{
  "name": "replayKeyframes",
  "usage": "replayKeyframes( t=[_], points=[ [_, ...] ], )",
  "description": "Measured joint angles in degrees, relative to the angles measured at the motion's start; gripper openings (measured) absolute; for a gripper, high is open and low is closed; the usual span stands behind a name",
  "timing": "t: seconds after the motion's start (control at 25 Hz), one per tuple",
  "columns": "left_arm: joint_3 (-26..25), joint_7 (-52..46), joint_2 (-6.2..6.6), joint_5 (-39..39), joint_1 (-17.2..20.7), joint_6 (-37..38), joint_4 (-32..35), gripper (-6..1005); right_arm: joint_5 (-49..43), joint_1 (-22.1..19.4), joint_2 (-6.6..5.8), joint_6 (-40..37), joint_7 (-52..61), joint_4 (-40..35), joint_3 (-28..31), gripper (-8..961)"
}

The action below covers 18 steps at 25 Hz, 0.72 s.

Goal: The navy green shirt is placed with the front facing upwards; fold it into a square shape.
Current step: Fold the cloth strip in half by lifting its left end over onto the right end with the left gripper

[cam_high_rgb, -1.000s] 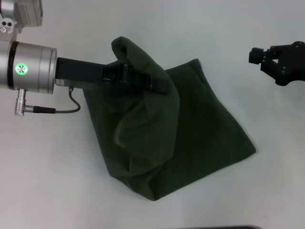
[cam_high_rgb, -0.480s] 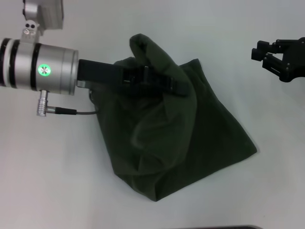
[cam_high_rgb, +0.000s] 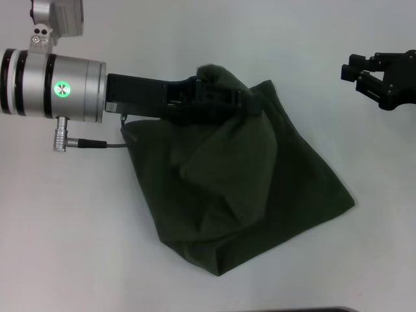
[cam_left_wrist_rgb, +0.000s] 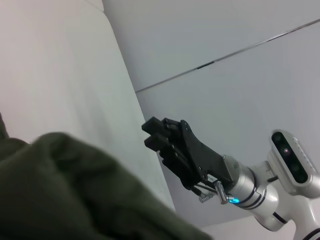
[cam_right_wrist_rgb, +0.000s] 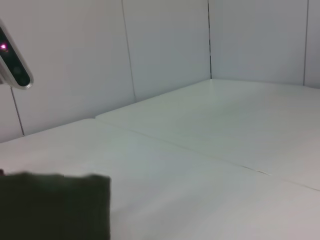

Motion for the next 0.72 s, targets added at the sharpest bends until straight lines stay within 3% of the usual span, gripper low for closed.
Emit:
replayKeyframes(
  t=[0.16, 0.28, 0.48, 0.72],
  points=[
    [0.17, -0.01, -0.28, -0.08, -0.29, 0.37, -0.24, 326, 0.04, -0.07, 0.00, 0.78, 0.00, 0.49, 0.00, 227],
    [0.32, 0.20, -0.64, -1.02, -0.91, 1.63, -0.76, 566, 0.04, -0.09, 0.00, 1.47, -0.05, 0.85, -0.01, 227],
    [0.69, 0.65, -0.62, -3.07, -1.35, 2.85, -1.60, 792, 0.04, -0.04, 0.00, 2.37, -0.07, 1.34, -0.18, 226],
    [-0.87, 0.43, 0.93, -4.73, -0.49, 4.39, -1.97, 842, 0.11, -0.17, 0.00, 2.62, -0.14, 1.50, 0.04, 226]
  ],
)
